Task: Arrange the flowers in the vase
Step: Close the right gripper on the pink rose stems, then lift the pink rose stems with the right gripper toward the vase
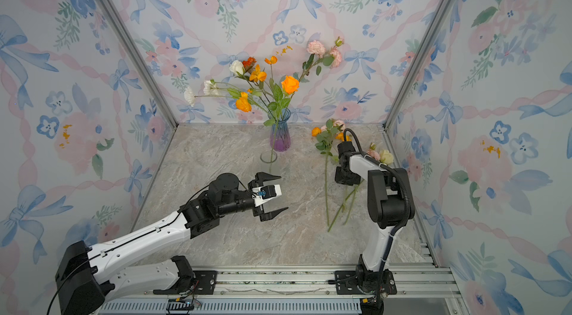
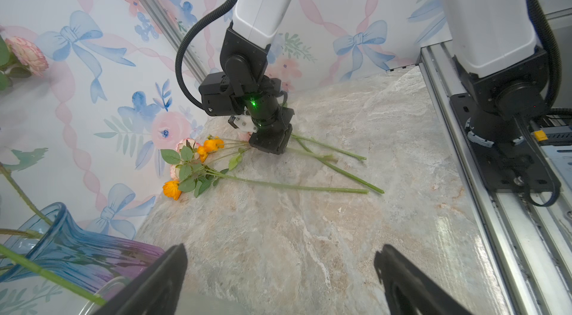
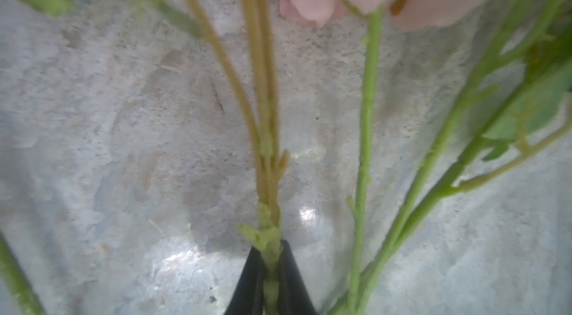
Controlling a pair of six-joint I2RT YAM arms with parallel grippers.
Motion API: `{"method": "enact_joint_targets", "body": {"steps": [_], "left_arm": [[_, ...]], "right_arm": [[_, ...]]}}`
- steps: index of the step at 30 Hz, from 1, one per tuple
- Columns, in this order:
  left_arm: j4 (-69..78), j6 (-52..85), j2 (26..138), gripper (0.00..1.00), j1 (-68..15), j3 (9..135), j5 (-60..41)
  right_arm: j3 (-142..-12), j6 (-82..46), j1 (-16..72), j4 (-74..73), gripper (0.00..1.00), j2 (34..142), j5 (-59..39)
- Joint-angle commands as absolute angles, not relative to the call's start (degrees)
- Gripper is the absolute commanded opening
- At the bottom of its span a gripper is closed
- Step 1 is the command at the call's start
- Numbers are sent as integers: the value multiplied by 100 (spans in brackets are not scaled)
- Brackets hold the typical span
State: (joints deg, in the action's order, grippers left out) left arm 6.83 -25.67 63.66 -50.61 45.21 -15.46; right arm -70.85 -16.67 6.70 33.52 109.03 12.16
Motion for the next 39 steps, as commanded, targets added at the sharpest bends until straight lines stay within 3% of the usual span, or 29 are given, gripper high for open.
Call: {"method": "enact_joint_targets", "body": {"steps": [1, 4, 23, 31, 39], "left_arm": [[773, -2558, 6255, 98, -5089, 4475, -1596], [773, -2562, 6216, 98, -5088, 4482, -1600], [639, -2800, 5862, 98, -5120, 4491, -1239], [616, -2900, 5236, 98, -4513, 4480, -1025], [563, -2862, 4816, 98, -4341, 4419, -793]], "right_arm": [[-7031, -1505, 899, 3391, 5, 10805, 1327], [-6993, -1467, 1079, 3520, 0, 10655, 1504], [-7407, -1778, 1441, 4579, 0, 8972, 1054], [-7148, -2565, 1355, 3628, 0, 7486, 483], [-6996, -2375, 2502, 2446, 0, 6035, 1802]]}}
